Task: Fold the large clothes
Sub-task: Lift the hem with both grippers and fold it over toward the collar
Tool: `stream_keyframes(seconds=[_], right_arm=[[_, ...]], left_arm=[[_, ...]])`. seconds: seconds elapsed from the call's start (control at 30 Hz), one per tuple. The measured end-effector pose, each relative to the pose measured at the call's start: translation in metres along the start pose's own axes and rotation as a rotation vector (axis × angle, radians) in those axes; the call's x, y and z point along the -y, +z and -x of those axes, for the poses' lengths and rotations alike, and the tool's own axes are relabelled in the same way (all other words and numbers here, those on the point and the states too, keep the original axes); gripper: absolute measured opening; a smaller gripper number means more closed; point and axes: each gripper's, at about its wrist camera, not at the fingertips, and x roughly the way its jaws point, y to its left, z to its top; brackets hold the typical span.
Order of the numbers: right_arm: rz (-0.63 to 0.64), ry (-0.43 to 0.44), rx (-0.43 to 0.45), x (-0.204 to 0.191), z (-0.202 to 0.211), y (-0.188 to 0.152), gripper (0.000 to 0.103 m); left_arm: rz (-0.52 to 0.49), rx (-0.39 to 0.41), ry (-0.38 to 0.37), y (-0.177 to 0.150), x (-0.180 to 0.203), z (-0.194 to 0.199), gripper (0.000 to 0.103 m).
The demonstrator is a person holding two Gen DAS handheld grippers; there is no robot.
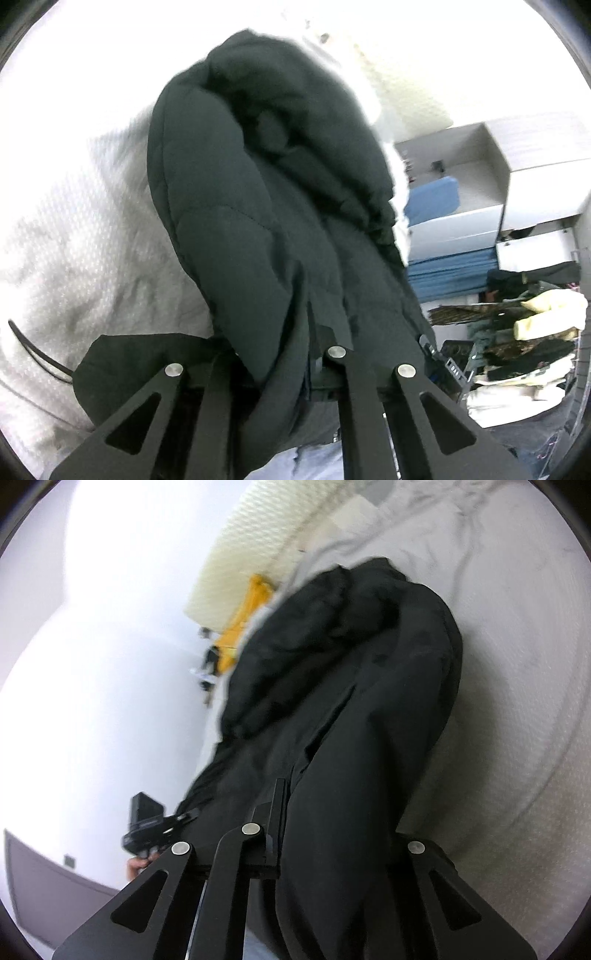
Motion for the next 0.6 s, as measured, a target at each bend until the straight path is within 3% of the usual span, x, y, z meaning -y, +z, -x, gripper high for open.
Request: stream_keyframes(seconds=[0.13,0.3,0.6], right_arm=[[0.016,0.087,0.067,-0.016,0.027,-0.002,0.008],[0.043,0.159,0.132,-0.034,0.070,-0.019,0.008],[0.068,0.180,0.144,-0.078,0.116,-0.078,0.008]], left_arm=[[-0.013,0.032,-0.055,0.004,0.006,0.045,0.006],[-0.038,0.045,-0.121,-0.015,0.018,0.095,0.006],[-0.058,0.063,-0.151,-0.066,0.027,0.170,0.006]])
